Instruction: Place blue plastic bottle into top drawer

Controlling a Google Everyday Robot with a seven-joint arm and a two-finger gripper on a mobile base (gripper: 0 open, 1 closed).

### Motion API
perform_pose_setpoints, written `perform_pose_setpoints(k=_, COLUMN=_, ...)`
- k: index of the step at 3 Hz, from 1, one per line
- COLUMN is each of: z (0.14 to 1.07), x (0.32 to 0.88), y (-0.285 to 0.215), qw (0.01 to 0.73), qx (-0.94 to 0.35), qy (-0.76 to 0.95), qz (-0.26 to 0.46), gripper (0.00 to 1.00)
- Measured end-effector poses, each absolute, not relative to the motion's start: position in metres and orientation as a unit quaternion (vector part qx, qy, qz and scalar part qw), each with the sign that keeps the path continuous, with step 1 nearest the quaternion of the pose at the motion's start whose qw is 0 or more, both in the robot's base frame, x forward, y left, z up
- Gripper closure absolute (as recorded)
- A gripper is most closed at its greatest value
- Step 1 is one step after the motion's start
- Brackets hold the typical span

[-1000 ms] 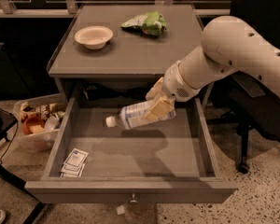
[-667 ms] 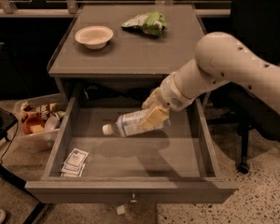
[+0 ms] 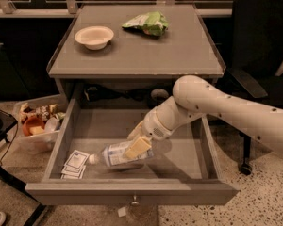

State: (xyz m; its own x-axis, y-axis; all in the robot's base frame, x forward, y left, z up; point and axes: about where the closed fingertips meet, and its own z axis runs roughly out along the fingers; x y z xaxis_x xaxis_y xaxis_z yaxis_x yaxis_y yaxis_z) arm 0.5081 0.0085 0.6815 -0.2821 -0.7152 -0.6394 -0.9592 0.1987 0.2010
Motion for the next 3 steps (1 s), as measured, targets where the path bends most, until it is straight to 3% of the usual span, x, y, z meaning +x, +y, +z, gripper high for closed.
perform_pose_setpoints(k=1, z=0.645, x=0.495, y=0.029, qw=0.193, qx=-0.548, qy=0.749, qz=0.319, gripper=0.82)
perform_pose_setpoints(k=3, z=0.615, x=0.486, y=0.041, qw=0.184, qx=-0.532, qy=0.758, qz=0.330, gripper=0.35)
